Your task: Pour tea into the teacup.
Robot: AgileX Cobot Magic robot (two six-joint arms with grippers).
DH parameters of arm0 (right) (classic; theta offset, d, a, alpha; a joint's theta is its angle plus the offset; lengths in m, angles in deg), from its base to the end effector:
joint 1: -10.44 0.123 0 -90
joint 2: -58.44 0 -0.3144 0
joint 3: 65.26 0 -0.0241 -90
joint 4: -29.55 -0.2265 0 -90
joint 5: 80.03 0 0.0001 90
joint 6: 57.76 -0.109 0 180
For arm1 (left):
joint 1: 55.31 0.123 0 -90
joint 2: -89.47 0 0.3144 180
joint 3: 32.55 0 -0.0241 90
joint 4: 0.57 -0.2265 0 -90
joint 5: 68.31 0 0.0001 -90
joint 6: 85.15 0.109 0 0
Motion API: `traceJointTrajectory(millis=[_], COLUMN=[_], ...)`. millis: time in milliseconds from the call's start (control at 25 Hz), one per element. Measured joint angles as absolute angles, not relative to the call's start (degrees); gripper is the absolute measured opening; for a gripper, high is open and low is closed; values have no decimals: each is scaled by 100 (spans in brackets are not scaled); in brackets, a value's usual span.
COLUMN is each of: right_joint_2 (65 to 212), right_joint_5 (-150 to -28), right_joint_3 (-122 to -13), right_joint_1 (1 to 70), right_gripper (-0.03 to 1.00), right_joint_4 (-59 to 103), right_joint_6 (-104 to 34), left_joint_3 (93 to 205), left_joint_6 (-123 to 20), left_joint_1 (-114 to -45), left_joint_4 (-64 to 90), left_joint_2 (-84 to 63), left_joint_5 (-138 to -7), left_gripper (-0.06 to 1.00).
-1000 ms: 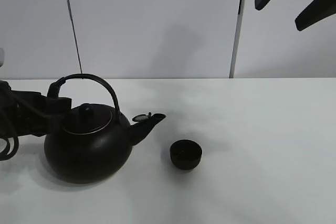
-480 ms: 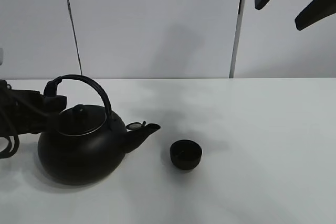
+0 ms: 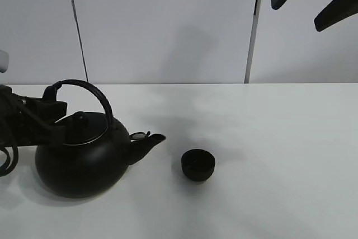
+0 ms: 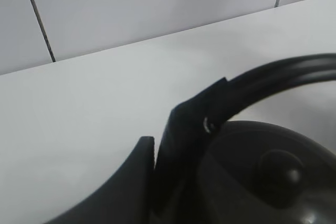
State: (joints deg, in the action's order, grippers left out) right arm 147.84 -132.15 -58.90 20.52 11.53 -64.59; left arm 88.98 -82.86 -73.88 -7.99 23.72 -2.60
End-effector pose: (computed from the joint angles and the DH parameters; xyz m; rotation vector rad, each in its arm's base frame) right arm 0.2738 0.0757 0.3505 0.0852 2.5891 0.5012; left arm 0.2662 -0.1030 0.1560 0.4687 1.8180 -0.2692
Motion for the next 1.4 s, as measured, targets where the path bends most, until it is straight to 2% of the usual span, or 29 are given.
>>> traceJointTrajectory(millis=[320, 520, 1000, 1400], right_joint_2=[14784, 14784, 14784, 14784], right_joint_5=[-13131, -13127, -13124, -13124], right_joint_3=[-5890, -5890, -5890, -5890], right_joint_1=[2052, 2052, 2052, 2052], right_gripper=[45, 45, 45, 45], right_joint_4=[1169, 1175, 1175, 1175], right_joint_6=[-6459, -6459, -6459, -6459], left_joint_3=[8827, 8815, 8808, 8989], left_joint_6=[-8243, -8309, -8766, -9128], left_joint_1=[-7388, -7388, -7388, -7388], left_joint_4=[-1009, -1000, -590, -1047], left_joint_2=[1642, 1251, 1227, 1227], left_joint_5=[-1000, -1001, -1011, -1095], left_gripper=[13, 13, 13, 13])
